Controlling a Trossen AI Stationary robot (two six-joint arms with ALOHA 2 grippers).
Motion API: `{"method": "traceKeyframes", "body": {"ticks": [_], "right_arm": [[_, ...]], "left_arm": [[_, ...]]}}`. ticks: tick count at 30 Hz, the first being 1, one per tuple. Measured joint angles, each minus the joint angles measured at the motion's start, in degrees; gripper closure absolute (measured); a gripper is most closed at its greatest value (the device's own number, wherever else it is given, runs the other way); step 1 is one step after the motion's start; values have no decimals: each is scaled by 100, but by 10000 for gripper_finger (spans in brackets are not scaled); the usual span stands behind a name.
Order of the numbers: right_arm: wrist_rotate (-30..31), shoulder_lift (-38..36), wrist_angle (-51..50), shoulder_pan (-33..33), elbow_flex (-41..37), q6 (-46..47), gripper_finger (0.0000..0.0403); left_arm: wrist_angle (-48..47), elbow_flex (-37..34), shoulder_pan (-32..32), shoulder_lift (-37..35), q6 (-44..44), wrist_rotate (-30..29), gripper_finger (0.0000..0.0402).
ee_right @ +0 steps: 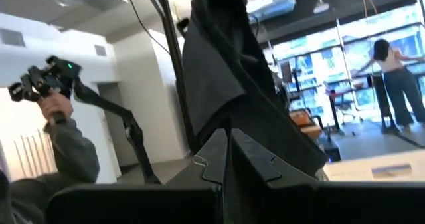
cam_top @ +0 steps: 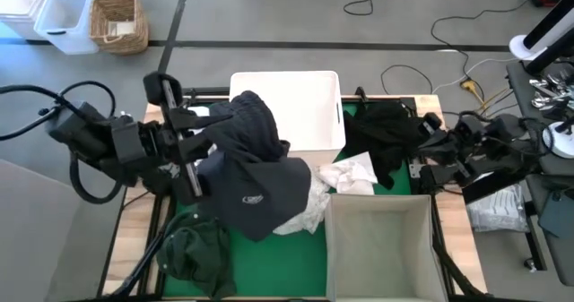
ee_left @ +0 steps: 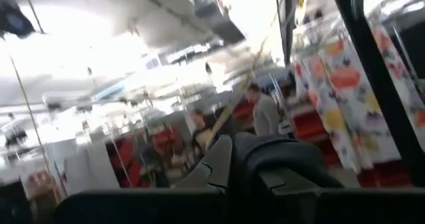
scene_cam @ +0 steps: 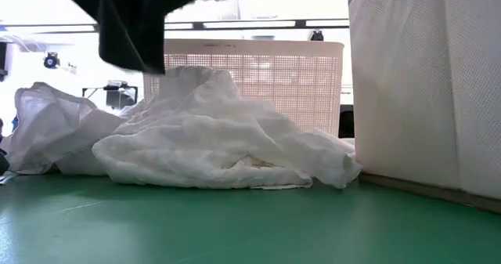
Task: Pick and place trash into bin
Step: Put the black shorts into the white fabric storage bin
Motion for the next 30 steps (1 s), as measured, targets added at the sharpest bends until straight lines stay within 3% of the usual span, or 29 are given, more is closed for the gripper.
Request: {"method": "traceKeyframes", "body": {"ticks": [4, 14, 20, 30], "right_arm": [[-235, 63, -18, 0, 290, -139, 390], [-260, 268, -741, 0, 1055, -350, 390], [-260, 258, -989, 0, 1184, -296, 390], [-261, 251, -1482, 0, 1430, -269, 390]], "left_arm": [[554, 2, 3, 134, 512, 55, 401], [1146, 2, 364, 424, 524, 581, 401], [1593, 2, 769, 641, 24, 1292, 401], [2882, 2, 954, 1061, 70, 2039, 401]]}}
